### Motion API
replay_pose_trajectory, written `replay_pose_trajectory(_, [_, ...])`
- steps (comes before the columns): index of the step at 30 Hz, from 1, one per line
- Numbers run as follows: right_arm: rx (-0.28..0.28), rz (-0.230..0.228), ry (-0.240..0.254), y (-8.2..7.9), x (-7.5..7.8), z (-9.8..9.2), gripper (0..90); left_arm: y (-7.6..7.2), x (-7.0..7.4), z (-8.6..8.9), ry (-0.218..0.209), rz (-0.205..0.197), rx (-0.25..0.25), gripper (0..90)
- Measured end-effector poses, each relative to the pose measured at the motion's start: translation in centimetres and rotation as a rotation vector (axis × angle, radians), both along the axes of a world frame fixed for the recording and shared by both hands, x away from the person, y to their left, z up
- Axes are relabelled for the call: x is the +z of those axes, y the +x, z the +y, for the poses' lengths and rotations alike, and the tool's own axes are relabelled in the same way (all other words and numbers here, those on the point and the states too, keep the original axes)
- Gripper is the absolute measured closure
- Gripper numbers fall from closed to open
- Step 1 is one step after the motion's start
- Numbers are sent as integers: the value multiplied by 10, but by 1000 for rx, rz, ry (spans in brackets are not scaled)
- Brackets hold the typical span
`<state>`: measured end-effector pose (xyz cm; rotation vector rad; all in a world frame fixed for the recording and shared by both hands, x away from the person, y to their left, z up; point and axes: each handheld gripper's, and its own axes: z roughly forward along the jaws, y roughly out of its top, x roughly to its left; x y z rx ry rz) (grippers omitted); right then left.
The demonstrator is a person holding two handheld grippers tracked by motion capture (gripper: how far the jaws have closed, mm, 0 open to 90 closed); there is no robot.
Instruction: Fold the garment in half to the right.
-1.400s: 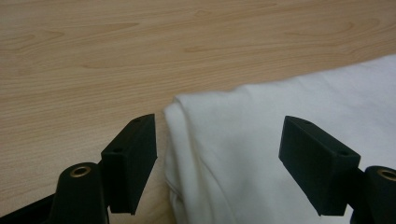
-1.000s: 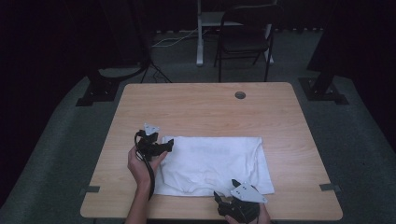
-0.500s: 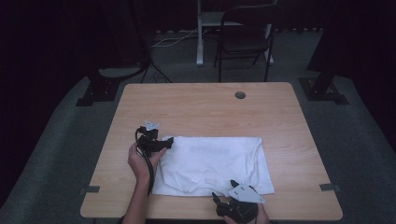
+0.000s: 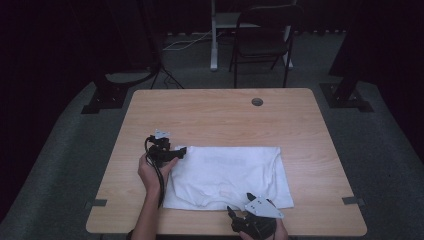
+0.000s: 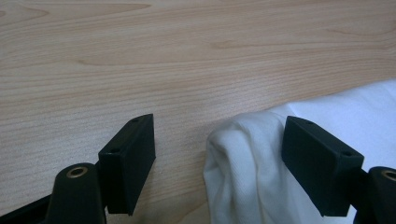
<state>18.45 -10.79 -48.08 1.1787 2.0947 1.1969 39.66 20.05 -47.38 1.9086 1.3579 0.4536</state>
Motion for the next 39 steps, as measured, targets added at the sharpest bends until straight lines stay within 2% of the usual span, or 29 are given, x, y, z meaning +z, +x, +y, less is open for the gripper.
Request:
replay_pose_trajectory(2, [2, -1, -1, 0, 0, 1, 244, -1, 0, 0, -10, -2, -14, 297])
replay_pose_trajectory(4, [3, -3, -2, 0, 0, 1, 244, -2, 0, -1, -21, -2, -29, 403])
replay_pose_trajectory(6, [4, -2, -4, 0, 0, 2, 244, -3, 1, -2, -41, 16, -46, 521])
replay_pose_trajectory(7, [5, -2, -5, 0, 0, 2, 244, -3, 1, -3, -37, 16, -46, 557])
replay_pose_trajectory(11, [4, -4, -6, -1, 0, 3, 244, -7, 4, -5, -47, 18, -45, 660])
replay_pose_trajectory(14, [-1, -5, -2, 0, 0, 2, 243, -12, 10, -9, -30, 10, -45, 711])
replay_pose_trajectory(19, [-6, -4, 4, -1, -1, 3, 243, -18, 15, -16, 11, -5, -23, 730])
replay_pose_trajectory(27, [3, 5, 21, 1, -5, 6, 239, -26, 22, -20, 23, -35, -32, 733])
replay_pose_trajectory(36, [7, 2, 26, 1, -4, 12, 239, -31, 23, -17, 19, -21, -35, 732])
replay_pose_trajectory(39, [42, 26, 81, 2, -3, 14, 239, -34, 24, -18, 25, -26, -36, 732])
